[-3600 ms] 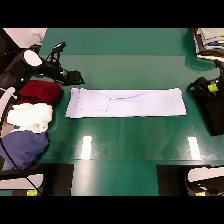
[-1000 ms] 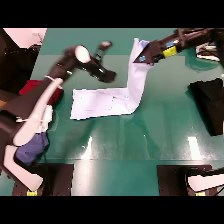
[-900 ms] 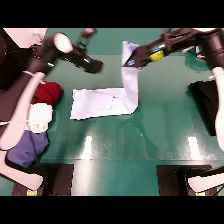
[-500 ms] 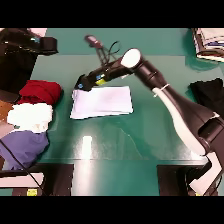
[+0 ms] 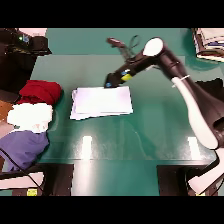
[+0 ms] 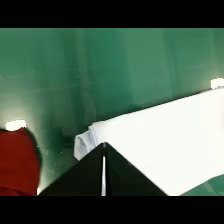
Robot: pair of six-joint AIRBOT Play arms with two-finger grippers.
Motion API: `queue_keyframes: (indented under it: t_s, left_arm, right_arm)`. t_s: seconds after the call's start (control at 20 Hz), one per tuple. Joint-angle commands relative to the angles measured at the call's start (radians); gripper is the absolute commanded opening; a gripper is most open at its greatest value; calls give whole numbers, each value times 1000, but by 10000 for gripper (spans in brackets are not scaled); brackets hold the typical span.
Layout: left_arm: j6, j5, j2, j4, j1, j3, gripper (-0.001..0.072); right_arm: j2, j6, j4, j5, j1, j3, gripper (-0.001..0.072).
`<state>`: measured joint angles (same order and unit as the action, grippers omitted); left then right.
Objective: Fold the shirts.
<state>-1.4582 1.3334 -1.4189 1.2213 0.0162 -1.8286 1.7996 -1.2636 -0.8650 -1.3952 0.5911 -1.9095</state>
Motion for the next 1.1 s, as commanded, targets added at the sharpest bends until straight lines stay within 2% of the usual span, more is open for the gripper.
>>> queue_keyframes:
  t_s: [0.0,0.15,0.2,0.25,0.45,0.65,0.8,0.85,0.9,0.95,1.0,1.05]
  left_arm:
    - [1,13,2,-29,2,2,29]
    - [24,13,2,-29,2,2,29]
    - [26,11,2,-29,2,2,29]
    - [26,11,2,-29,2,2,29]
    - [27,9,2,-29,2,2,29]
    - [27,13,2,-29,2,2,29]
    - [27,15,2,-29,2,2,30]
    - [27,18,2,-29,2,2,29]
    - [27,20,2,-29,2,2,29]
    - [26,20,2,-34,2,2,29]
    - [26,20,2,-43,2,2,30]
    - [26,20,2,-60,2,2,29]
  right_arm:
    - [-75,-48,-46,-68,-169,166,462]
    - [-127,-49,-43,79,-264,372,471]
    - [-128,-49,-31,122,-285,425,590]
    - [-119,-48,15,165,-299,472,662]
    - [-27,-7,274,234,-295,565,661]
    - [94,-7,389,238,-213,518,656]
    - [142,-7,403,234,-148,477,653]
    - [142,-7,402,242,-132,476,566]
    - [140,-6,402,249,-119,475,445]
    - [140,-6,402,251,-113,475,380]
    - [140,3,402,250,-113,475,247]
    - [140,11,402,247,-113,475,65]
